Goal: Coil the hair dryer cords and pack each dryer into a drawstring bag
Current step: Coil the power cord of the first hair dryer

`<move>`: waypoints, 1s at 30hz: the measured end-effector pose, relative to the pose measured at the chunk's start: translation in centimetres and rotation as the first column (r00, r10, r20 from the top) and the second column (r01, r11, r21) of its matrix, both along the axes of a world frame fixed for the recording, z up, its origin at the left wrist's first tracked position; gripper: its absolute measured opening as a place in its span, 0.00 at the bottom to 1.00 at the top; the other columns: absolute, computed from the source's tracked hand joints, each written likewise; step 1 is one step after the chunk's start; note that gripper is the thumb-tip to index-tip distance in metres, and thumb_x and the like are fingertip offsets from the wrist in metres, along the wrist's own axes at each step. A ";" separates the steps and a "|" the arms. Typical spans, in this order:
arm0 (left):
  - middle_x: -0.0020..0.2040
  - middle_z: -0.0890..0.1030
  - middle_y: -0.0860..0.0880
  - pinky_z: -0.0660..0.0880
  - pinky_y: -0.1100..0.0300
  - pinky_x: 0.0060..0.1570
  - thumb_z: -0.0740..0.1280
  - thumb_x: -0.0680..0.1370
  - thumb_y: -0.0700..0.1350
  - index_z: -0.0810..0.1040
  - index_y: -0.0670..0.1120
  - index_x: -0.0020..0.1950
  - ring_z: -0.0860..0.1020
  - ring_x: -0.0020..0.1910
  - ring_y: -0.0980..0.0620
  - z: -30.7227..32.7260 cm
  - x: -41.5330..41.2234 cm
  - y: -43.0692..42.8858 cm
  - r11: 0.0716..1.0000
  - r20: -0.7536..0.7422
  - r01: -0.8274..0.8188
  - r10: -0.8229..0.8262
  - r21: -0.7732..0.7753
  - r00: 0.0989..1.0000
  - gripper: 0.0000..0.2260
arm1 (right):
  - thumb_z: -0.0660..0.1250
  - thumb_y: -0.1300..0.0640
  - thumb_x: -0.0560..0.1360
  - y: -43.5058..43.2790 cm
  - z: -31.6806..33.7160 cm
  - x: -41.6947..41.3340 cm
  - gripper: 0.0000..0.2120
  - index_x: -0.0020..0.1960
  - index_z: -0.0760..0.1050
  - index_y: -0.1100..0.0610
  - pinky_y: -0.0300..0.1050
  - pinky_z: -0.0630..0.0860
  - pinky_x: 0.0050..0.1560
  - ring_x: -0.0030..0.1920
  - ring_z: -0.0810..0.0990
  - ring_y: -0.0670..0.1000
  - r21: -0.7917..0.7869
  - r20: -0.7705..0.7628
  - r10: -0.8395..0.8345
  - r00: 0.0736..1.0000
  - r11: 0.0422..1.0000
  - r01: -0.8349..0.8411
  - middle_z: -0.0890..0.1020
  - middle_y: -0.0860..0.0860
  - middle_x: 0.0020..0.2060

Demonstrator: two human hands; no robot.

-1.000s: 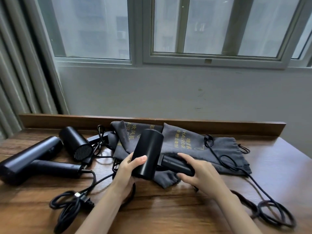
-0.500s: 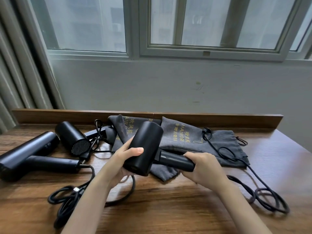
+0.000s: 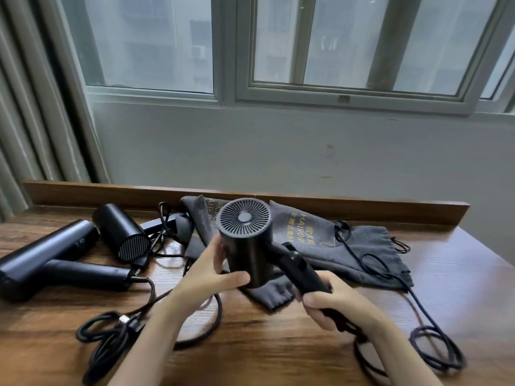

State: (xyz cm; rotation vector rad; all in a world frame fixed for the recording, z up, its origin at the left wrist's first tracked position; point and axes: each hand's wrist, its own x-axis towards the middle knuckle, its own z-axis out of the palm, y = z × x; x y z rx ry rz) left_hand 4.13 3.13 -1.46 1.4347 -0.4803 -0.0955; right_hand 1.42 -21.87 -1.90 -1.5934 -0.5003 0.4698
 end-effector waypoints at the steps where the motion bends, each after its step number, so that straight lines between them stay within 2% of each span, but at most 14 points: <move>1: 0.57 0.81 0.53 0.74 0.65 0.51 0.81 0.54 0.59 0.70 0.50 0.63 0.77 0.59 0.56 -0.1 0.0 -0.4 1.000 0.010 -0.026 0.026 -0.003 1.000 0.41 | 0.71 0.50 0.69 0.0 -0.1 -0.1 0.13 0.43 0.73 0.58 0.37 0.60 0.19 0.19 0.66 0.46 0.081 -0.079 0.061 0.995 0.995 -0.054 0.73 0.51 0.23; 3: 0.51 0.84 0.53 0.76 0.65 0.46 0.80 0.51 0.62 0.73 0.48 0.59 0.81 0.52 0.56 -0.4 -0.1 -1.1 0.994 0.014 -0.106 0.106 -0.013 0.994 0.41 | 0.69 0.47 0.71 0.1 0.0 -0.2 0.16 0.46 0.74 0.59 0.36 0.61 0.19 0.19 0.68 0.45 0.151 -0.139 0.107 0.984 0.985 -0.085 0.74 0.51 0.24; 4: 0.50 0.84 0.54 0.75 0.67 0.45 0.79 0.51 0.64 0.74 0.49 0.58 0.81 0.50 0.57 -0.6 0.0 -1.4 0.989 0.020 -0.149 0.149 -0.016 0.989 0.40 | 0.67 0.46 0.72 0.3 0.1 -0.1 0.16 0.46 0.74 0.60 0.36 0.63 0.19 0.19 0.69 0.45 0.118 -0.117 0.075 0.990 0.991 -0.061 0.76 0.51 0.25; 7: 0.50 0.84 0.53 0.75 0.67 0.44 0.76 0.57 0.60 0.76 0.49 0.57 0.81 0.51 0.55 -1.3 0.0 -1.9 0.964 -0.005 -0.258 0.258 -0.061 0.966 0.32 | 0.65 0.43 0.72 1.2 0.3 0.3 0.18 0.48 0.72 0.58 0.41 0.71 0.26 0.25 0.75 0.49 -0.123 0.090 -0.137 0.986 0.981 0.148 0.79 0.52 0.29; 10: 0.51 0.84 0.49 0.76 0.57 0.51 0.75 0.58 0.58 0.77 0.49 0.57 0.81 0.52 0.50 -1.8 -0.3 -2.4 0.937 -0.108 -0.334 0.323 -0.102 0.940 0.30 | 0.61 0.45 0.75 1.8 0.0 0.3 0.10 0.47 0.70 0.51 0.39 0.70 0.24 0.25 0.75 0.46 -0.277 0.323 -0.243 0.915 0.900 0.337 0.78 0.47 0.28; 13: 0.50 0.84 0.48 0.76 0.48 0.56 0.76 0.57 0.58 0.78 0.49 0.55 0.81 0.51 0.49 -1.5 -0.6 -2.9 0.910 -0.180 -0.400 0.377 -0.111 0.909 0.29 | 0.61 0.48 0.78 2.5 -0.4 0.1 0.05 0.44 0.69 0.46 0.36 0.68 0.23 0.22 0.73 0.43 -0.283 0.444 -0.294 0.846 0.850 0.444 0.77 0.47 0.26; 16: 0.49 0.84 0.48 0.76 0.46 0.55 0.76 0.58 0.56 0.78 0.49 0.54 0.82 0.50 0.49 -1.1 -1.0 -3.4 0.885 -0.210 -0.447 0.416 -0.128 0.885 0.27 | 0.61 0.48 0.78 2.8 -0.5 0.2 0.08 0.42 0.71 0.49 0.40 0.71 0.30 0.28 0.75 0.45 -0.218 0.475 -0.390 0.788 0.816 0.536 0.78 0.53 0.30; 18: 0.50 0.84 0.49 0.76 0.46 0.55 0.78 0.58 0.54 0.78 0.50 0.54 0.82 0.50 0.49 -1.0 -1.6 -4.4 0.860 -0.244 -0.483 0.439 -0.163 0.865 0.27 | 0.61 0.49 0.78 3.2 -0.4 0.1 0.08 0.43 0.74 0.52 0.41 0.71 0.38 0.35 0.77 0.45 -0.181 0.466 -0.416 0.781 0.819 0.544 0.79 0.50 0.33; 21: 0.49 0.84 0.49 0.78 0.49 0.49 0.75 0.60 0.54 0.78 0.52 0.54 0.82 0.47 0.49 -1.0 -2.1 -6.4 0.795 -0.385 -0.545 0.431 -0.265 0.816 0.24 | 0.60 0.53 0.79 4.8 -0.5 -0.2 0.06 0.50 0.75 0.52 0.38 0.75 0.47 0.45 0.80 0.43 -0.027 0.331 -0.506 0.796 0.838 0.545 0.83 0.49 0.43; 23: 0.49 0.83 0.50 0.78 0.53 0.46 0.74 0.64 0.51 0.77 0.53 0.53 0.82 0.47 0.51 -0.8 -2.0 -7.2 0.772 -0.428 -0.575 0.439 -0.271 0.790 0.19 | 0.60 0.53 0.79 5.4 -0.5 -0.1 0.06 0.51 0.74 0.52 0.35 0.75 0.45 0.44 0.80 0.42 0.018 0.299 -0.549 0.781 0.821 0.571 0.83 0.49 0.44; 25: 0.50 0.83 0.50 0.77 0.53 0.47 0.74 0.66 0.50 0.76 0.52 0.54 0.81 0.48 0.51 -0.5 -1.7 -7.3 0.770 -0.428 -0.590 0.461 -0.243 0.777 0.18 | 0.61 0.54 0.78 5.3 -0.3 0.0 0.04 0.51 0.74 0.51 0.32 0.74 0.41 0.41 0.81 0.41 0.040 0.263 -0.547 0.794 0.829 0.558 0.82 0.48 0.41; 27: 0.51 0.82 0.48 0.77 0.50 0.51 0.75 0.65 0.51 0.75 0.50 0.56 0.81 0.49 0.49 -0.2 -1.3 -7.2 0.776 -0.434 -0.591 0.465 -0.220 0.772 0.22 | 0.65 0.55 0.76 4.4 -0.1 0.1 0.04 0.51 0.72 0.51 0.36 0.74 0.35 0.36 0.80 0.44 -0.031 0.234 -0.490 0.840 0.860 0.510 0.81 0.49 0.38; 30: 0.54 0.81 0.45 0.76 0.46 0.56 0.76 0.64 0.50 0.74 0.45 0.60 0.80 0.52 0.45 0.4 0.5 -6.4 0.760 -0.458 -0.624 0.496 -0.181 0.738 0.27 | 0.68 0.58 0.73 2.7 -0.3 -0.2 0.11 0.52 0.70 0.55 0.41 0.74 0.29 0.28 0.78 0.48 -0.246 0.168 -0.305 0.938 0.908 0.339 0.79 0.48 0.32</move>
